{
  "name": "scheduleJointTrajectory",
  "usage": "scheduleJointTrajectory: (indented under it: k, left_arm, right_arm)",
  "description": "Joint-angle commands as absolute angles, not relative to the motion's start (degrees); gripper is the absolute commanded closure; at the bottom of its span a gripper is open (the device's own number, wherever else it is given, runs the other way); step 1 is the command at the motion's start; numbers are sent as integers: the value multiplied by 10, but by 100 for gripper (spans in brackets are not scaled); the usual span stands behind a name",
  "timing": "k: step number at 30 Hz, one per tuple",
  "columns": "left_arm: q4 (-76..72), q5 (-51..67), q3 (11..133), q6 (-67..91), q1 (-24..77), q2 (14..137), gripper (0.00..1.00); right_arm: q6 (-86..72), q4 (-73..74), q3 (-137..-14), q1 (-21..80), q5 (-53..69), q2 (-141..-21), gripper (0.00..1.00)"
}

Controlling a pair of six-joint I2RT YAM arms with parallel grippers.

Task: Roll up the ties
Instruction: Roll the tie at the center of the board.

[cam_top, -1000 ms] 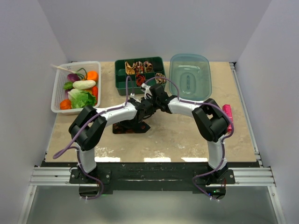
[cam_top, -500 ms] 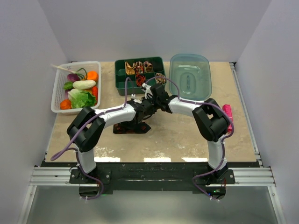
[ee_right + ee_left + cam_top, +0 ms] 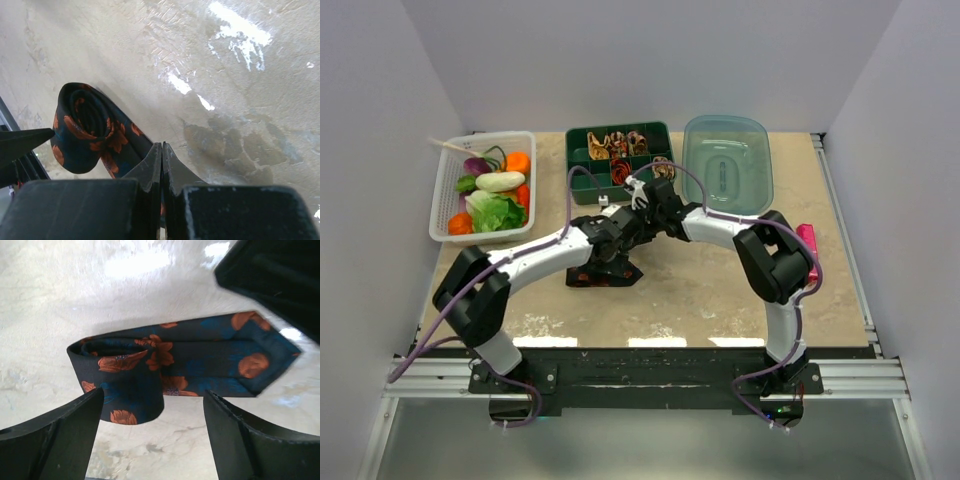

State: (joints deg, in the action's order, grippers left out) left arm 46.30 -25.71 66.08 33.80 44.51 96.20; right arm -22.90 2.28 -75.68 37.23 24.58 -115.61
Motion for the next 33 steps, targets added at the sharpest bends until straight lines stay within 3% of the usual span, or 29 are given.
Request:
scheduleJointTrajectory:
  k: [1,5,12,18,33]
  left_arm:
    - [382,-229,628,335,409,874,14]
    - [283,-135,551,323,332,795,12]
    - [137,131,398,325,152,656,9]
    - [41,292,300,354,44,651,9]
    - [-97,316,179,395,0,685,11]
  right_arm:
    - [-221,24,-767,395,250,-1118,100]
    - [-220,20,-771,417,250,-1108,100]
    - [-220,3,-784,455,255,-1099,100]
    - [-226,2,-799,479,256,-1129,100]
    - [-228,-26,-780,485,247,-1183,100]
